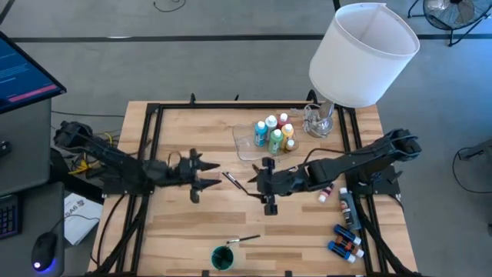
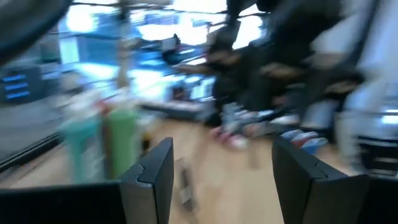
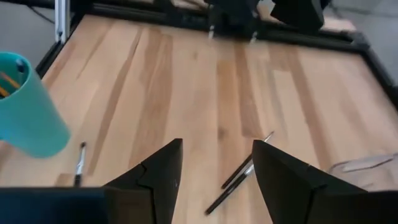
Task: Pick & Place Paint Supplies
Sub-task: Put the silver paintbrush into the green cup
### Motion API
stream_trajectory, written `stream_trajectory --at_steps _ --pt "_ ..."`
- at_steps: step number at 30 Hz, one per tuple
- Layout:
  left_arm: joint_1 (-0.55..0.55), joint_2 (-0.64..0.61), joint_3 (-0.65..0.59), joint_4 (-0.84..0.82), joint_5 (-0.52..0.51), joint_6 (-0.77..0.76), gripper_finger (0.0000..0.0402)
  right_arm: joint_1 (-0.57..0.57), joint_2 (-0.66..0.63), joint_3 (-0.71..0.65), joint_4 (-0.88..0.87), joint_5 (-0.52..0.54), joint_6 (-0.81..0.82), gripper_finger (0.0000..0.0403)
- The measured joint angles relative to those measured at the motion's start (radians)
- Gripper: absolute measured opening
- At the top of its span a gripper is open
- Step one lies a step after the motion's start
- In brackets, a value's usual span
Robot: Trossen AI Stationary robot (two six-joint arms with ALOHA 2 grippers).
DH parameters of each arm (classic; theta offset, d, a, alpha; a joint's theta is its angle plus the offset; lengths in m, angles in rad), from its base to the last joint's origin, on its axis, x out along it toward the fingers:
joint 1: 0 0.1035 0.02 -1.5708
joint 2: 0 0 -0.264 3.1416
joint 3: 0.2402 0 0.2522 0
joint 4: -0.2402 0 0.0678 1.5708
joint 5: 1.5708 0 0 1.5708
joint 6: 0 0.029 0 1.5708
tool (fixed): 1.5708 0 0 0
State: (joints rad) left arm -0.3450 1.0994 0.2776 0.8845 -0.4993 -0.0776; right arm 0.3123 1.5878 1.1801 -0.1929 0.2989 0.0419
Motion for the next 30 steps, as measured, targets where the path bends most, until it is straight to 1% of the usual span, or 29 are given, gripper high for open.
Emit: stream_trajectory --at_steps 2,4,7,9,11,14,18,21,24,30 --pt "0.074 -0.029 0.007 0.0 0.16 0.004 0.0163 -0.01 -0.023 -0.043 0.063 -0.001 -0.02 0.0186" --pt "0.139 -0.058 0.018 -0.001 0.271 0.02 0.0163 -0.016 -0.045 -0.077 0.097 -0.001 -0.037 0.0185" --pt "0.216 -0.101 0.041 -0.001 0.383 0.047 0.0163 -0.021 -0.075 -0.132 0.177 -0.002 -0.049 0.0183" --pt "0.256 -0.131 0.059 -0.005 0.422 0.052 0.0163 -0.02 -0.087 -0.163 0.223 -0.002 -0.048 0.0183" --pt "0.276 -0.148 0.08 0.006 0.424 0.045 0.0163 -0.02 -0.089 -0.19 0.268 -0.002 -0.03 0.0183" --pt "0.282 -0.152 0.101 -0.003 0.416 0.042 0.0163 -0.02 -0.092 -0.193 0.276 -0.003 -0.007 0.0185" --pt "0.278 -0.153 0.124 0.002 0.368 0.091 0.0163 -0.02 -0.089 -0.193 0.289 -0.003 0.036 0.0184" --pt "0.284 -0.152 0.124 0.012 0.332 0.126 0.0163 -0.02 -0.059 -0.193 0.338 -0.003 0.088 0.0182" --pt "0.29 -0.153 0.124 0.015 0.327 0.123 0.0163 -0.021 -0.011 -0.191 0.427 -0.003 0.139 0.018" --pt "0.289 -0.153 0.124 0.015 0.327 0.135 0.0163 -0.021 0.116 -0.193 0.6 -0.004 0.151 0.0183"
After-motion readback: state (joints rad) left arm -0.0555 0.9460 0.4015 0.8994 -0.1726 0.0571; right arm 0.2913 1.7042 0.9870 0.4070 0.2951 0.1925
